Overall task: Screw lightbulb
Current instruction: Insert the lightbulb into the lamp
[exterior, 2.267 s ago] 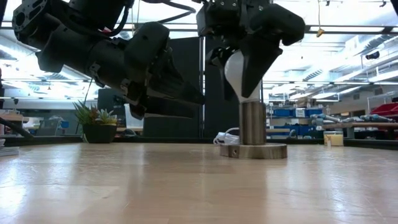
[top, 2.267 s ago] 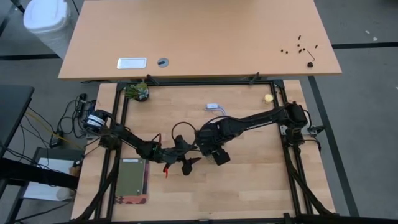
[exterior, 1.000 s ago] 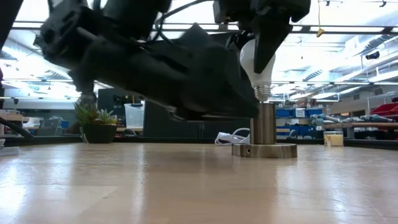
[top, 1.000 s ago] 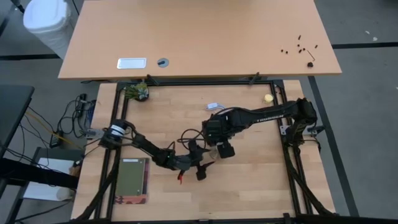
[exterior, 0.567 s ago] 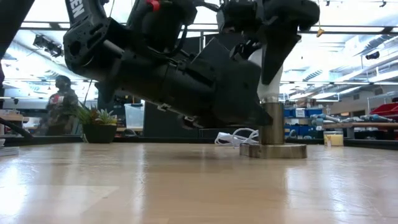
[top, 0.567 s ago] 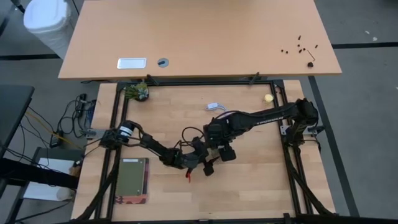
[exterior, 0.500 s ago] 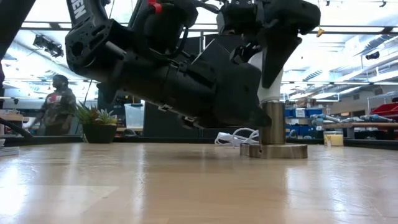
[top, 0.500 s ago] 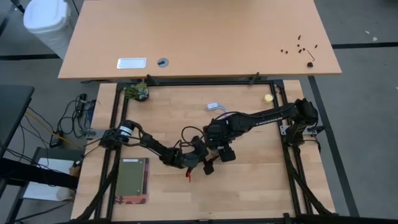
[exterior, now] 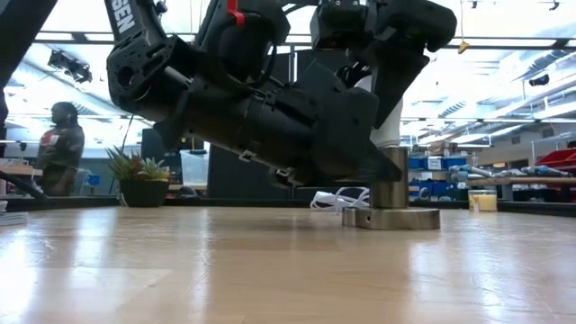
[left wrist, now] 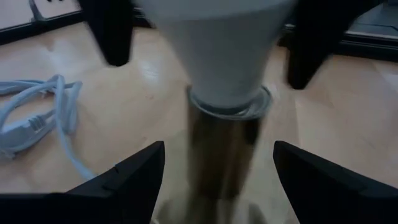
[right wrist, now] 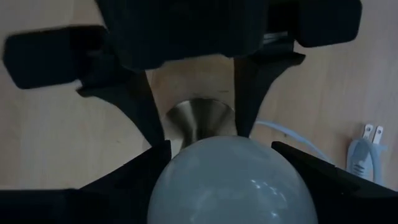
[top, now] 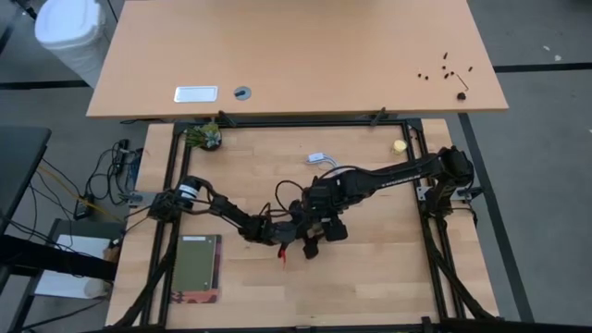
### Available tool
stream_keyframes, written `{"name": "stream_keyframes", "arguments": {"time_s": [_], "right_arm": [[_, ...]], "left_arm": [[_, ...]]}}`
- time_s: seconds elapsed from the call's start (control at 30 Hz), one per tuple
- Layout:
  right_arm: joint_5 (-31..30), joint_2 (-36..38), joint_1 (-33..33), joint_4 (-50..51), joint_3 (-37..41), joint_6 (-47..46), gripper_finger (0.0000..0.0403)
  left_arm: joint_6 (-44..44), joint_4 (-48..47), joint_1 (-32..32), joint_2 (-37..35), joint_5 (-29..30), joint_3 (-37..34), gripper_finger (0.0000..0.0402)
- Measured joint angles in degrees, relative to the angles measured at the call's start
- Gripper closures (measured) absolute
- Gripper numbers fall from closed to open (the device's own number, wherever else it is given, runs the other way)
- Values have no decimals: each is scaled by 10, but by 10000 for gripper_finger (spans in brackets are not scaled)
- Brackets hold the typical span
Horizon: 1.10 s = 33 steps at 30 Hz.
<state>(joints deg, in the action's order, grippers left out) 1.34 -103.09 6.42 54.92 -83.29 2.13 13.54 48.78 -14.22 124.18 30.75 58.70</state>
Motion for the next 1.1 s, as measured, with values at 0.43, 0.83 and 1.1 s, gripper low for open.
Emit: {"name": "stream_keyframes", "arguments": {"time_s": [0.43,0.83,1.1], "right_arm": [[-3,13,11,-19,9,-40,124],[-2,13,16,-32,17,-55,123],[6,16,17,-23,17,-64,124]], "left_arm": [[-38,6,14,3,-56,22,99],[-86,-11,22,4,-73,27,197],[-61,-16,25,4,-90,27,219]]}}
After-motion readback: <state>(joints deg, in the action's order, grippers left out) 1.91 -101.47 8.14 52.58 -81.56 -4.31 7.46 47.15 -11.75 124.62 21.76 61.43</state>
